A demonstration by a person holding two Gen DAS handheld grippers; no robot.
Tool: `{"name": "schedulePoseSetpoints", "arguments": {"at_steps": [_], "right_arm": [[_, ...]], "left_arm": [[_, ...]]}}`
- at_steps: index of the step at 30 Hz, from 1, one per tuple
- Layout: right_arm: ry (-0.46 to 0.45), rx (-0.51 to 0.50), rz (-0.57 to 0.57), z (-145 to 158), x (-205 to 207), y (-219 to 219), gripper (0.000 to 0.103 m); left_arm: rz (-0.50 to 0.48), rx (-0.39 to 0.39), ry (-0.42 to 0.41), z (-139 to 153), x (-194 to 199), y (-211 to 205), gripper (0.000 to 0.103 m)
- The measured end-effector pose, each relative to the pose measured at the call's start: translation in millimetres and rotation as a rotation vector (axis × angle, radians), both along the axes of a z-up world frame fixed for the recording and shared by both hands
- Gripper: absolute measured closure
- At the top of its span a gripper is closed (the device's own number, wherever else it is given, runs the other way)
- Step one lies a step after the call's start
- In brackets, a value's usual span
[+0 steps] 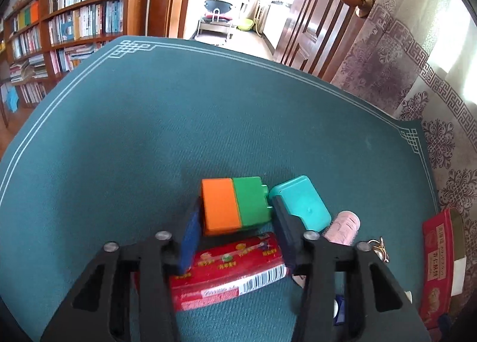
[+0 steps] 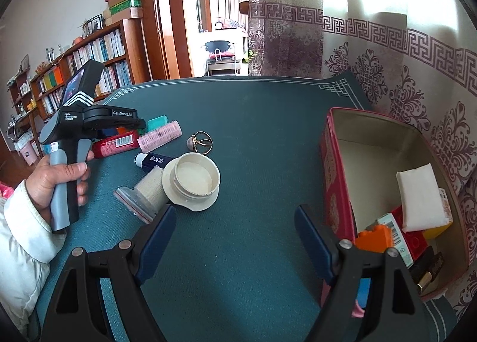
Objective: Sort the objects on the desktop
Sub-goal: 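Grasp the joined orange-green Lego block with the left tool, then grasp the white round cup with the right tool while the left tool holds the Lego block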
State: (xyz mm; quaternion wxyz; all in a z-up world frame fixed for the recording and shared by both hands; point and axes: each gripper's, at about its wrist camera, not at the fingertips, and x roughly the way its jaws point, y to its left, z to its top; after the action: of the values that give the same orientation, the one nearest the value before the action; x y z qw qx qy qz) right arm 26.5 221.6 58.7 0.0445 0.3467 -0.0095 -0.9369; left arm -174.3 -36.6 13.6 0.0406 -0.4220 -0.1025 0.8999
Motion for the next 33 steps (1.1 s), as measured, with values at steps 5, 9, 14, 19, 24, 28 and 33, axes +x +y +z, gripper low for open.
{"name": "schedulePoseSetpoints", "arguments": {"at_steps": [5,9,14,19,24,28,33], "right_arm": [[0.005,0.004,0.006,3.6,-8.1,-2.9,0.019],[-0.003,-0.015,0.012,6.1,-19.0,-4.3,0.019],[-0.027,-0.051,0.027,5.2,-35.7,-7.8,0.019],[-0.07,-0.104,0.04,-1.9,-54.4,-11.5,0.019],[-0.113,-0.16,0.047,-10.5,-68.5,-13.6,0.019],[-0.137,-0.18,0.045,-16.3,-76.3,-14.0,0.019],[-0.176,-0.229,0.058,-24.3,-82.3,-12.5,0.033]], "left_arm": [[-0.002,-0.003,0.041,10.1,12.2,-2.0,0.056],[-0.008,-0.008,0.102,26.1,23.4,1.4,0.056],[-0.023,0.006,0.157,41.7,34.0,3.2,0.056],[-0.032,0.035,0.162,43.9,38.3,2.4,0.056],[-0.046,0.029,0.162,42.8,40.9,8.8,0.056],[-0.051,0.01,0.172,43.7,44.0,14.2,0.056],[-0.062,-0.003,0.179,44.7,46.1,18.8,0.056]]}}
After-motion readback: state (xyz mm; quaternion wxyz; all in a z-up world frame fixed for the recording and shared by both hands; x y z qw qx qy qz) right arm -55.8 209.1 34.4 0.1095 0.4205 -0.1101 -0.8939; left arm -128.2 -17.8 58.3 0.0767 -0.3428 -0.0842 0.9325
